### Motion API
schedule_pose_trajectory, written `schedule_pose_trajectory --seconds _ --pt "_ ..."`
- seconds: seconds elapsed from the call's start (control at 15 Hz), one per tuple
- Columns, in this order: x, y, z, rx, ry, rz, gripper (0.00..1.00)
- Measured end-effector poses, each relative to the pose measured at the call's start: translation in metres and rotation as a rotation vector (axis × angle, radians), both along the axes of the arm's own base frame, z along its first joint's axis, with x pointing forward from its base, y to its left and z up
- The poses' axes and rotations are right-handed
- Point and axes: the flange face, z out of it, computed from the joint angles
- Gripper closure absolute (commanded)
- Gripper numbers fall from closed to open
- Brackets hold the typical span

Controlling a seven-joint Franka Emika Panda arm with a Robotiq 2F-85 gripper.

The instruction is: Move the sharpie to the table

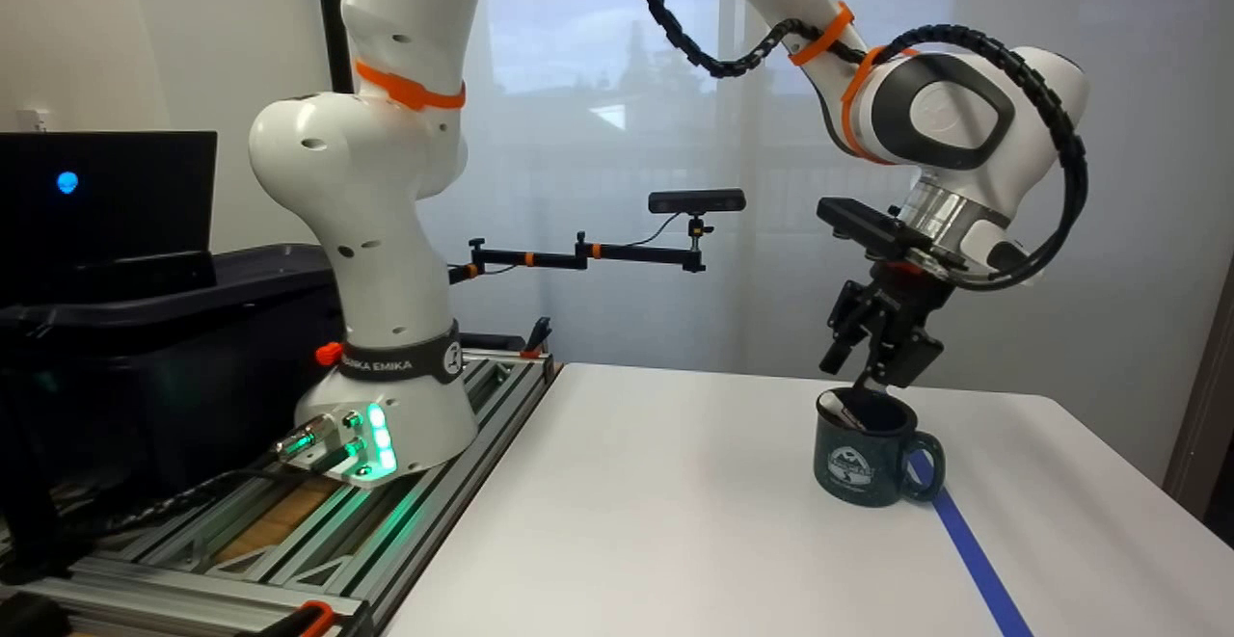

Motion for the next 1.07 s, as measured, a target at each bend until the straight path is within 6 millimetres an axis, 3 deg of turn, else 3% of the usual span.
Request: schedule_pose_trajectory --seconds 0.07,0.13,0.47,0.53,0.6,0.67,0.8,0.87,1.07 --pt "0.001 0.000 -0.002 0.002 0.003 -0.002 0.52" --pt "0.001 0.000 -0.004 0.002 0.006 -0.004 0.45" --pt "0.003 0.000 -0.013 0.007 0.018 -0.009 0.51" --pt "0.003 0.000 -0.015 0.007 0.021 -0.010 0.61" --pt "0.003 0.000 -0.017 0.007 0.023 -0.010 0.62" --pt "0.003 0.000 -0.018 0.008 0.025 -0.011 0.77" --pt "0.005 0.001 -0.020 0.009 0.026 -0.011 0.95" --pt "0.005 0.001 -0.021 0.009 0.027 -0.012 0.99" --pt "0.008 -0.001 -0.019 0.011 0.020 -0.018 0.95"
